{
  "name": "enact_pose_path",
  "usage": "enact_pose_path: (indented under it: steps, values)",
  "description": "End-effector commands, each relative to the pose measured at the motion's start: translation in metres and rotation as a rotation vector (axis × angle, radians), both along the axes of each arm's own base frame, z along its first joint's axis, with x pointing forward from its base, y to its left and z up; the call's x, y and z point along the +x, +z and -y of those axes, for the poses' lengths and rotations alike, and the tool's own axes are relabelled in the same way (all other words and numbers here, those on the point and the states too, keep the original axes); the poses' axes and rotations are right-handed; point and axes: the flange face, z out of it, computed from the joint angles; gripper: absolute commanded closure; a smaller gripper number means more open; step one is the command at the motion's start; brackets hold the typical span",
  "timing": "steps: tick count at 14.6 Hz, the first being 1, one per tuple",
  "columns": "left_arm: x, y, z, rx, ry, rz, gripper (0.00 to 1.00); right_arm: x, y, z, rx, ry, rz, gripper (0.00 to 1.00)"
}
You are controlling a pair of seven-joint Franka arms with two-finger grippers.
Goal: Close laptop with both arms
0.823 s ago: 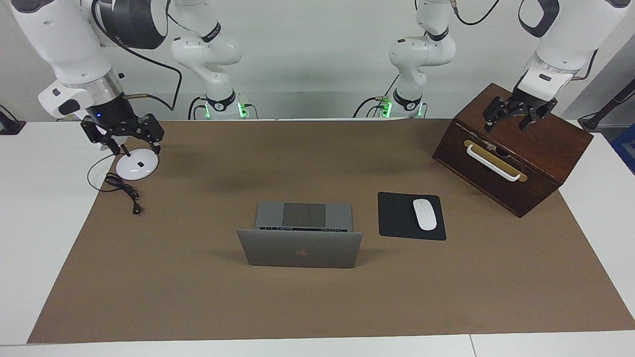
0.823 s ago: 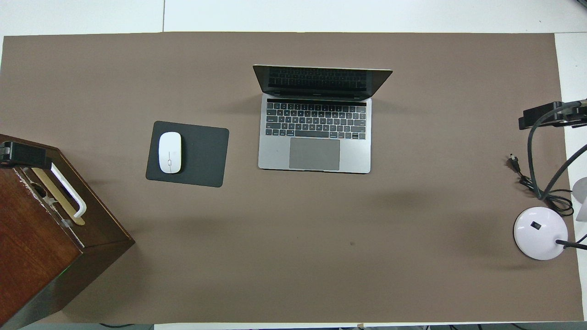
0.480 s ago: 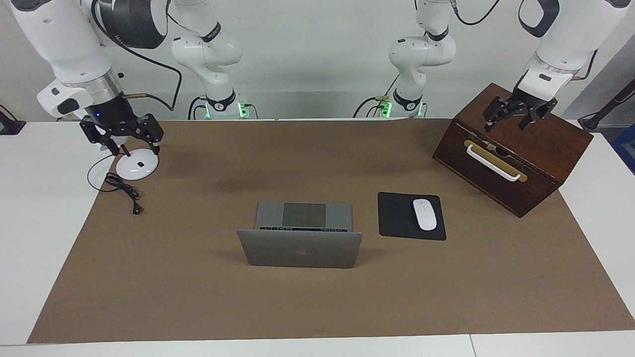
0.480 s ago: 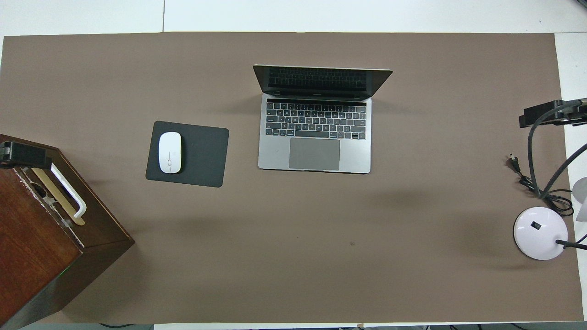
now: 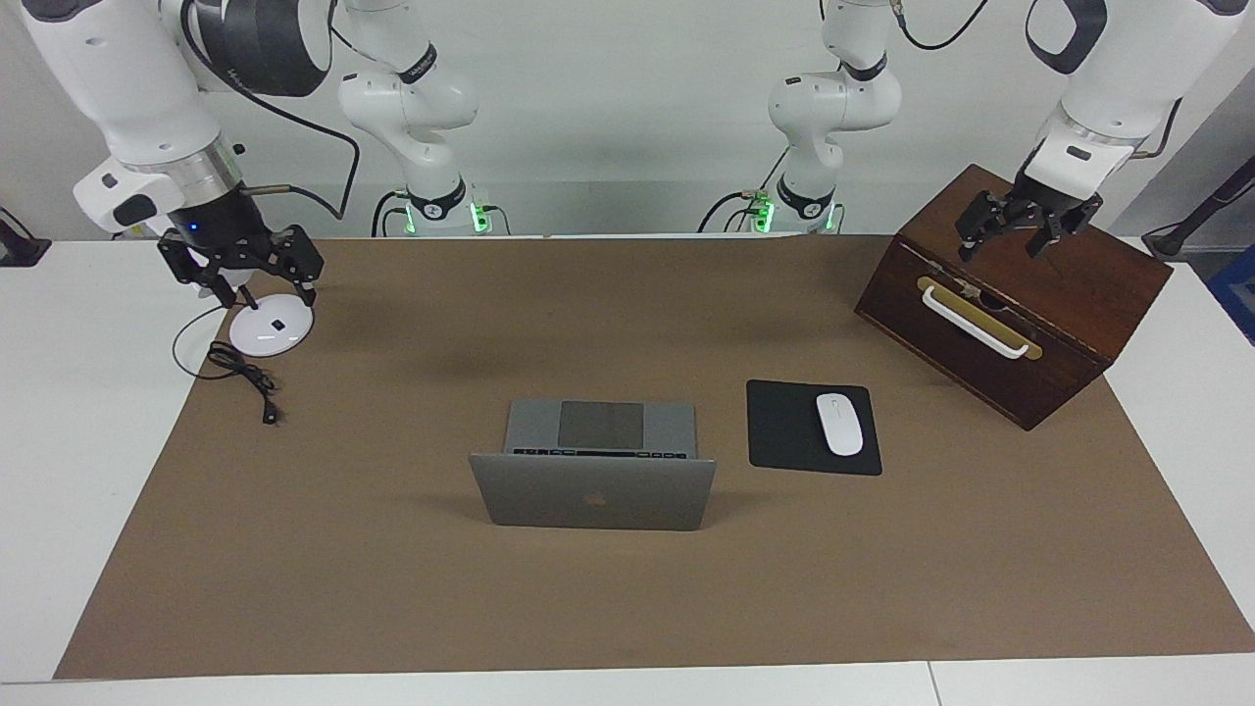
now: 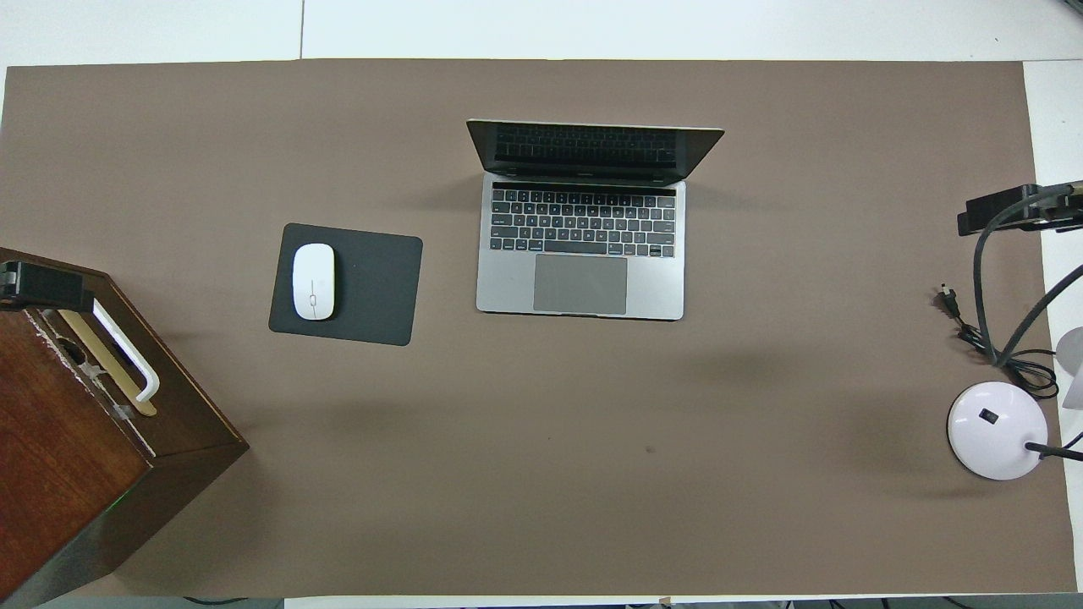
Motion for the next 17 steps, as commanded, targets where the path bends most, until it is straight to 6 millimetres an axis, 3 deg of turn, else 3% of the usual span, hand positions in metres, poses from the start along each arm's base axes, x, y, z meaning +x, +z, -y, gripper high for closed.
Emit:
enact_pose_path:
  steps: [1, 7, 9, 11, 14, 15, 17]
  values:
    - [-0.002, 0.005, -0.002, -0.007, 0.012, 0.007, 0.00, -0.001, 0.001, -0.003, 0.017, -0.012, 0.018, 0.00]
    - [-0.001, 0.005, -0.001, -0.008, 0.012, 0.008, 0.00, 0.002, 0.024, -0.012, 0.021, -0.060, 0.065, 0.00]
    - [-0.001, 0.005, -0.002, -0.008, 0.014, 0.008, 0.00, 0.012, 0.029, -0.023, 0.019, -0.043, 0.101, 0.01]
    - [-0.001, 0.005, 0.000, -0.008, 0.012, 0.010, 0.00, 0.018, 0.036, -0.027, 0.019, -0.035, 0.135, 0.21]
    - [-0.001, 0.005, 0.000, -0.008, 0.012, 0.010, 0.00, 0.029, 0.041, -0.030, 0.017, -0.032, 0.186, 0.91]
    - [-0.001, 0.005, -0.001, -0.008, 0.014, 0.011, 0.00, 0.036, 0.046, -0.031, 0.012, -0.023, 0.218, 1.00]
    - [-0.001, 0.003, 0.002, -0.008, 0.005, 0.007, 0.00, 0.057, 0.055, -0.048, 0.009, 0.024, 0.317, 1.00]
